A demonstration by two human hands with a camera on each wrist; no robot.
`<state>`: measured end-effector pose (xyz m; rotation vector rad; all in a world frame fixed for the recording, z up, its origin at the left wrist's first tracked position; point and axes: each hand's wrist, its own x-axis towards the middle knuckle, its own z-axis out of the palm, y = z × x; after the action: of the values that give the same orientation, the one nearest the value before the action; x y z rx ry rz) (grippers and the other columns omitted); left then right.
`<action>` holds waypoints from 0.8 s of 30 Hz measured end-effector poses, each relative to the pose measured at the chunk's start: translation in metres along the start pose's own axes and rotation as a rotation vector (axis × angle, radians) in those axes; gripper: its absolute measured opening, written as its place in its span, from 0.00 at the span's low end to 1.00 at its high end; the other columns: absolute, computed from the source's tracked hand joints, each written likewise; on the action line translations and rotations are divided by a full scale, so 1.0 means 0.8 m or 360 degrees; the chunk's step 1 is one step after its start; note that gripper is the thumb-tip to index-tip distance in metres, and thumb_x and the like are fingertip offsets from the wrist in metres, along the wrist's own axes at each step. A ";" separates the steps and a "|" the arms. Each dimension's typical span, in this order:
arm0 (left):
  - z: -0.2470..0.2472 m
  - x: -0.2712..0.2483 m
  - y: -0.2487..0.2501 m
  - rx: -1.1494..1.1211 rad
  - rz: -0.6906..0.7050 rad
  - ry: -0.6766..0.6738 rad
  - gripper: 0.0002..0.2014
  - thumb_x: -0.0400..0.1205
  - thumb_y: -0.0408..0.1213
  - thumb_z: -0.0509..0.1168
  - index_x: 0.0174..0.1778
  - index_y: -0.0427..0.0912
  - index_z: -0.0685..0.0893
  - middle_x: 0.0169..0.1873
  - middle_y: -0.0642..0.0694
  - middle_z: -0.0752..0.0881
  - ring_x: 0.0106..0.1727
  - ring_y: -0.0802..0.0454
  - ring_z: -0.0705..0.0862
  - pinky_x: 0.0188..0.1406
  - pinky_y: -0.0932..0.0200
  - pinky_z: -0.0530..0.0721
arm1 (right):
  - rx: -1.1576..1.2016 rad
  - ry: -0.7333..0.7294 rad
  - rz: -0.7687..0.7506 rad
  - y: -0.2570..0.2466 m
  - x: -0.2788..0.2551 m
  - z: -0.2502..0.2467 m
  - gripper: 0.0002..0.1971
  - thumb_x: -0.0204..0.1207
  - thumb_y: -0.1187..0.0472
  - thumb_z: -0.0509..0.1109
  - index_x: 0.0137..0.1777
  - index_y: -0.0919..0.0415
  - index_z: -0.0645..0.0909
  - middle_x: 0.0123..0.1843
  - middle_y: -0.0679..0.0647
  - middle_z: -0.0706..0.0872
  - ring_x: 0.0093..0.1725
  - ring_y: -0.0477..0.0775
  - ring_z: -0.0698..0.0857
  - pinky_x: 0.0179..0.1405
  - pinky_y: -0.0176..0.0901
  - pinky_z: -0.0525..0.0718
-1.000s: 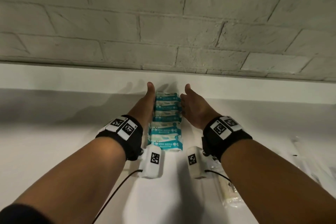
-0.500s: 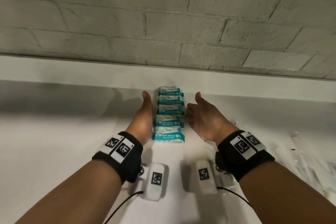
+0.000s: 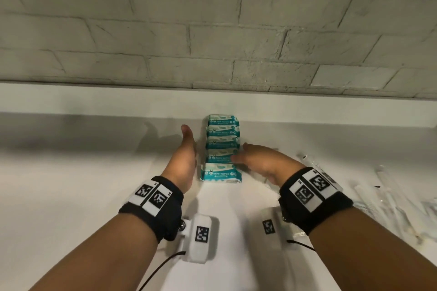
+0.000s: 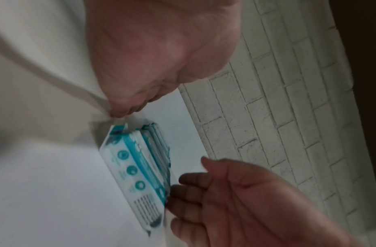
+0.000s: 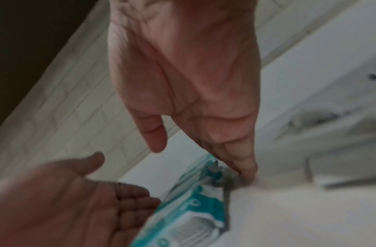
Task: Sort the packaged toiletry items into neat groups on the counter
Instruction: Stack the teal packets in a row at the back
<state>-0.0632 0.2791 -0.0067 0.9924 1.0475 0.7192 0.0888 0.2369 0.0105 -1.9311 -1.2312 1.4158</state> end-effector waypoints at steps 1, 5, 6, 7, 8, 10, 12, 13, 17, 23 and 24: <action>0.000 -0.002 -0.002 -0.0015 -0.0017 -0.0016 0.36 0.85 0.61 0.32 0.66 0.41 0.78 0.56 0.43 0.88 0.70 0.47 0.79 0.62 0.63 0.72 | 0.0198 0.0013 0.0005 0.002 -0.001 0.000 0.11 0.84 0.61 0.62 0.63 0.61 0.78 0.61 0.54 0.86 0.59 0.51 0.85 0.68 0.45 0.78; 0.007 -0.004 -0.015 -0.0149 -0.0031 -0.0079 0.35 0.84 0.64 0.32 0.51 0.51 0.84 0.38 0.50 0.93 0.43 0.57 0.92 0.50 0.55 0.83 | 0.1041 -0.0003 0.0052 0.012 -0.005 0.004 0.13 0.86 0.63 0.53 0.60 0.63 0.80 0.48 0.56 0.88 0.40 0.47 0.88 0.31 0.33 0.84; 0.008 -0.004 -0.017 -0.0161 -0.0012 -0.0090 0.36 0.83 0.65 0.33 0.51 0.51 0.85 0.43 0.50 0.93 0.46 0.55 0.92 0.54 0.52 0.84 | 0.1126 0.0004 0.0033 0.014 -0.006 0.004 0.14 0.87 0.63 0.53 0.58 0.63 0.80 0.50 0.58 0.89 0.43 0.51 0.89 0.32 0.35 0.86; 0.008 -0.002 -0.019 -0.0169 -0.0009 -0.0103 0.38 0.82 0.67 0.33 0.53 0.51 0.86 0.48 0.47 0.92 0.51 0.52 0.91 0.60 0.49 0.83 | 0.1181 -0.0003 0.0020 0.016 -0.008 0.006 0.14 0.86 0.63 0.53 0.59 0.63 0.80 0.53 0.59 0.89 0.47 0.54 0.89 0.38 0.39 0.88; 0.007 0.000 -0.021 -0.0167 -0.0031 -0.0130 0.39 0.81 0.68 0.33 0.55 0.51 0.87 0.53 0.44 0.91 0.55 0.49 0.90 0.65 0.47 0.81 | 0.1140 -0.0023 -0.0012 0.017 -0.008 0.006 0.13 0.86 0.64 0.55 0.61 0.64 0.80 0.57 0.60 0.89 0.53 0.56 0.89 0.47 0.43 0.88; 0.007 0.002 -0.020 -0.0168 -0.0044 -0.0144 0.40 0.81 0.68 0.33 0.51 0.52 0.90 0.53 0.42 0.91 0.56 0.47 0.90 0.64 0.48 0.82 | 0.0562 -0.0067 -0.0111 0.024 -0.007 0.007 0.20 0.79 0.65 0.66 0.71 0.63 0.75 0.64 0.59 0.86 0.61 0.57 0.86 0.65 0.51 0.82; 0.007 0.003 -0.019 -0.0189 -0.0036 -0.0166 0.40 0.81 0.68 0.33 0.48 0.52 0.89 0.50 0.43 0.92 0.53 0.49 0.91 0.56 0.52 0.83 | -0.0384 -0.0062 -0.0130 0.021 -0.011 0.011 0.35 0.70 0.64 0.74 0.78 0.58 0.66 0.71 0.55 0.80 0.61 0.54 0.85 0.63 0.45 0.83; 0.008 0.004 -0.018 -0.0190 -0.0035 -0.0183 0.39 0.81 0.68 0.33 0.49 0.52 0.88 0.49 0.44 0.92 0.52 0.51 0.91 0.54 0.53 0.83 | -0.0764 0.0023 -0.0133 0.019 -0.012 0.014 0.37 0.70 0.63 0.74 0.79 0.58 0.63 0.73 0.55 0.78 0.59 0.53 0.85 0.55 0.41 0.83; 0.008 0.008 -0.016 -0.0172 -0.0060 -0.0215 0.39 0.81 0.68 0.33 0.53 0.52 0.87 0.54 0.44 0.91 0.55 0.51 0.90 0.62 0.51 0.81 | -0.1236 0.0261 -0.0230 0.015 0.001 0.023 0.24 0.75 0.61 0.68 0.69 0.61 0.69 0.62 0.59 0.82 0.54 0.59 0.86 0.44 0.43 0.80; 0.008 0.019 -0.005 -0.0060 -0.0029 -0.0147 0.32 0.85 0.62 0.33 0.65 0.48 0.75 0.53 0.51 0.87 0.45 0.60 0.85 0.48 0.64 0.81 | -0.0785 0.0029 -0.0088 -0.002 0.007 -0.008 0.25 0.76 0.62 0.71 0.73 0.56 0.71 0.59 0.49 0.84 0.53 0.50 0.82 0.52 0.40 0.76; 0.008 0.022 -0.002 -0.0087 -0.0023 -0.0144 0.33 0.85 0.61 0.34 0.67 0.43 0.73 0.56 0.48 0.83 0.47 0.58 0.82 0.52 0.62 0.78 | -0.0776 0.0025 -0.0076 -0.004 0.015 -0.013 0.24 0.77 0.60 0.69 0.73 0.54 0.70 0.58 0.46 0.82 0.54 0.49 0.80 0.55 0.40 0.76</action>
<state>-0.0510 0.2920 -0.0138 0.9606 0.9507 0.6817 0.0984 0.2501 0.0108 -2.1920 -1.7254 1.1456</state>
